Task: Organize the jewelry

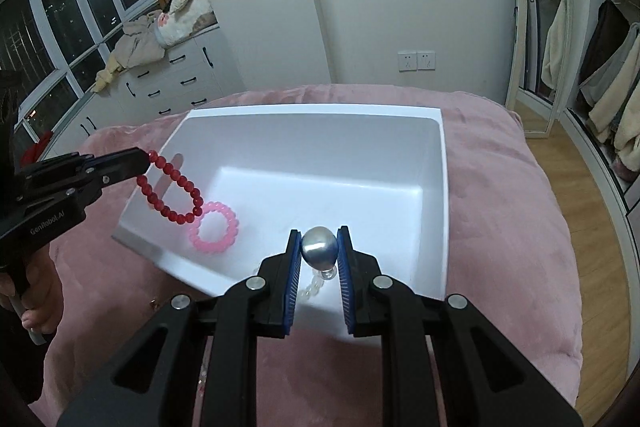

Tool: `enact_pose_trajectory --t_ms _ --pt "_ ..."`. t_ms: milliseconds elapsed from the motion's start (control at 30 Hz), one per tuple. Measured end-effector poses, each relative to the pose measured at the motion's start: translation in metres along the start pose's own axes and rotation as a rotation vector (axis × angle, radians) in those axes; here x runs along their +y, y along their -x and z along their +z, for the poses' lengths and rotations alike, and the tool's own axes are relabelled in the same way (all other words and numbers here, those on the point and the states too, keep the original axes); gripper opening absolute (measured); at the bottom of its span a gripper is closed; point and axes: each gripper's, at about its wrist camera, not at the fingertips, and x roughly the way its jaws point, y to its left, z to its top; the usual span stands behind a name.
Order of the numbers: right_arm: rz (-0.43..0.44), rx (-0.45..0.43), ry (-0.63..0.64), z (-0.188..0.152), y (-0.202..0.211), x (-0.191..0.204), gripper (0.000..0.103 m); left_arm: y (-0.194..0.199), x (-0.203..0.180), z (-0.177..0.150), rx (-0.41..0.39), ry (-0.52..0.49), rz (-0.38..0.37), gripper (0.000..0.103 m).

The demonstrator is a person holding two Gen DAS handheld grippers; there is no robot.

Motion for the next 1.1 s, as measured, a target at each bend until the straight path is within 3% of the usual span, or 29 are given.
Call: enact_pose_trajectory --t_ms 433,500,633,667,733,767,833,900,967,1100 --pt "0.025 0.09 -0.002 0.013 -0.06 0.001 0.019 -0.049 0.031 -0.007 0.096 0.057 0.054 0.016" --pt "0.029 0.099 -0.003 0.013 -0.064 0.002 0.019 -0.052 0.033 -0.006 0.101 0.061 0.057 0.019" --pt "0.036 0.104 0.003 0.014 -0.067 0.004 0.023 -0.051 0.035 -0.006 0.09 0.062 0.064 0.036" --pt "0.041 0.101 0.005 0.014 -0.067 0.005 0.029 -0.05 0.035 -0.006 0.09 0.061 0.065 0.04" --pt "0.044 0.087 0.005 0.015 -0.064 0.005 0.049 -0.049 0.035 -0.007 0.089 0.061 0.066 0.047" --pt "0.044 0.074 0.004 0.015 -0.061 0.006 0.066 -0.048 0.035 -0.008 0.085 0.063 0.066 0.05" --pt "0.055 0.039 -0.005 0.015 -0.054 0.008 0.082 -0.044 0.036 -0.009 0.078 0.064 0.066 0.056" --pt "0.08 0.017 0.001 0.014 -0.046 0.011 0.088 -0.038 0.037 -0.01 0.069 0.066 0.051 0.061" --pt "0.071 -0.014 0.027 0.012 -0.036 0.017 0.098 -0.031 0.036 -0.012 0.051 0.053 0.079 0.087" --pt "0.075 -0.066 0.056 0.013 -0.02 0.027 0.098 -0.011 0.034 -0.016 0.019 0.036 0.08 0.088"
